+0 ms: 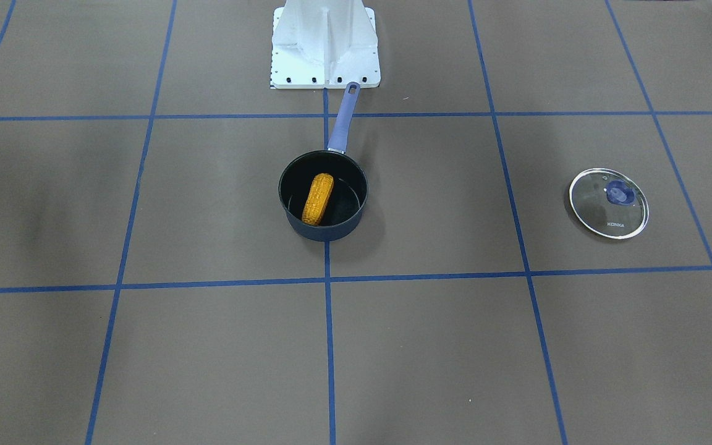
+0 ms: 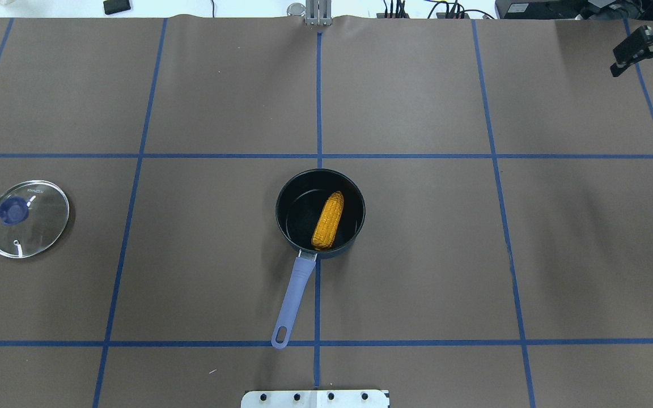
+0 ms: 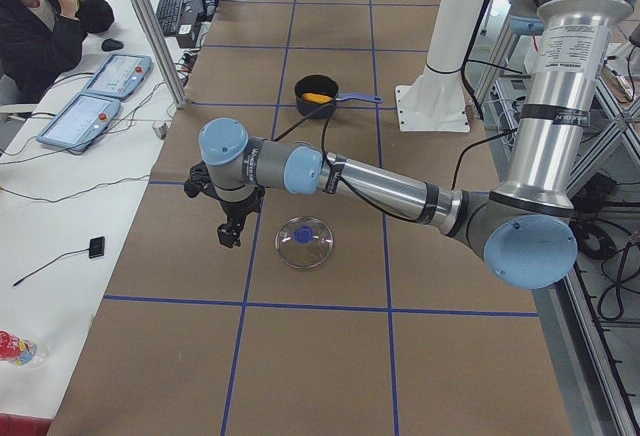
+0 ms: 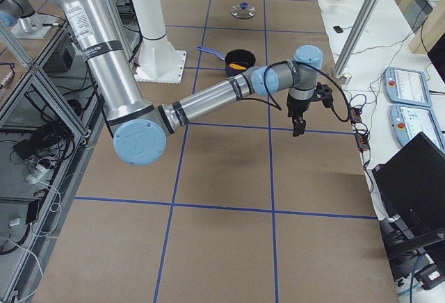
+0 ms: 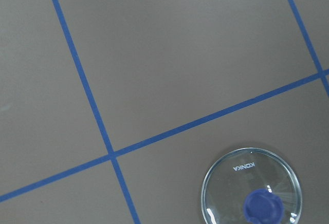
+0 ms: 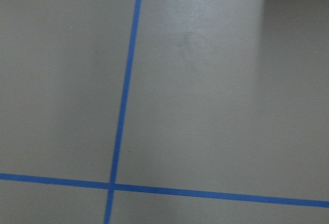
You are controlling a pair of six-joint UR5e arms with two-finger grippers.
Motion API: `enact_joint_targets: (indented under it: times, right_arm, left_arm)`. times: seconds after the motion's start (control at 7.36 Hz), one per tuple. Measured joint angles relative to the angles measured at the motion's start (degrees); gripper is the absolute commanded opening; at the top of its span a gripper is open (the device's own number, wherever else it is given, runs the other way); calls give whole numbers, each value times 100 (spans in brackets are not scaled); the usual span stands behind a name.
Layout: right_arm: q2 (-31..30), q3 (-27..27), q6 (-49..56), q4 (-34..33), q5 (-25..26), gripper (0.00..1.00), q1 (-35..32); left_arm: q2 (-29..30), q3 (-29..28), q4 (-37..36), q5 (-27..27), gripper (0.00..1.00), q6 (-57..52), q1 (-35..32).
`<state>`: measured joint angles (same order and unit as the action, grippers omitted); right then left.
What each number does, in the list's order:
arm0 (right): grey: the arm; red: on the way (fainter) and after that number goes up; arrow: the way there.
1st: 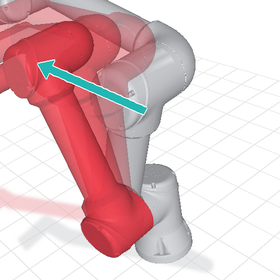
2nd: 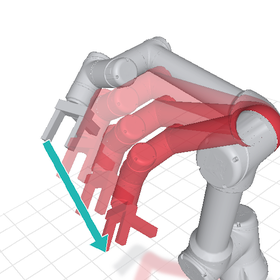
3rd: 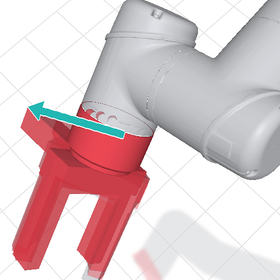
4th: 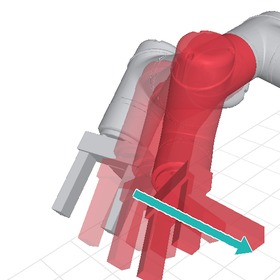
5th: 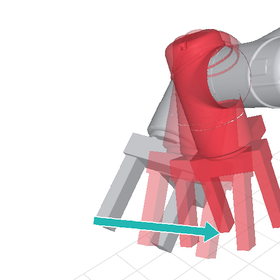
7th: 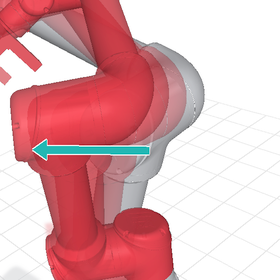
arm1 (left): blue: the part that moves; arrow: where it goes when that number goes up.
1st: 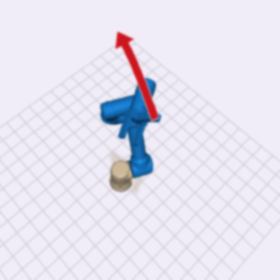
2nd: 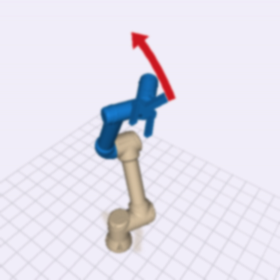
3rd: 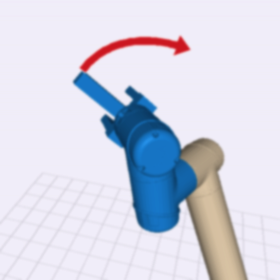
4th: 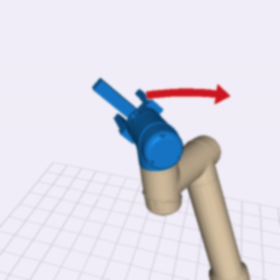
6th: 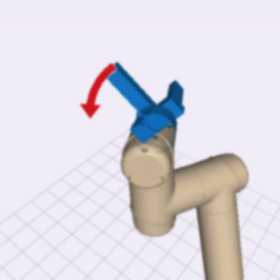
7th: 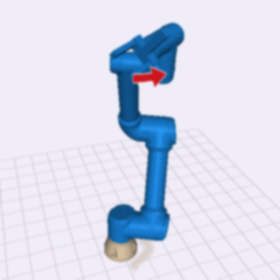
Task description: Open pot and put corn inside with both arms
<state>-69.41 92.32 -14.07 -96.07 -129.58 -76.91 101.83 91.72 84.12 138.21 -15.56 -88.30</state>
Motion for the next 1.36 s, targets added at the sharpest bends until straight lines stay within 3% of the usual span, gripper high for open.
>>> enact_joint_targets:
  times: [0.41, 0.81, 1.36]
  right_arm:
    - [-329, -588, 1145, 112, -231, 100, -567]
    - [-962, -842, 1361, 1036, -304, 100, -823]
    - [-1171, -802, 1209, 1366, -396, 100, -902]
  left_arm:
    - [133, -501, 118, -9, 98, -444, -166]
    - [105, -784, 210, -4, 98, -850, -470]
    - [-761, -794, 1137, 3, 98, -1009, -775]
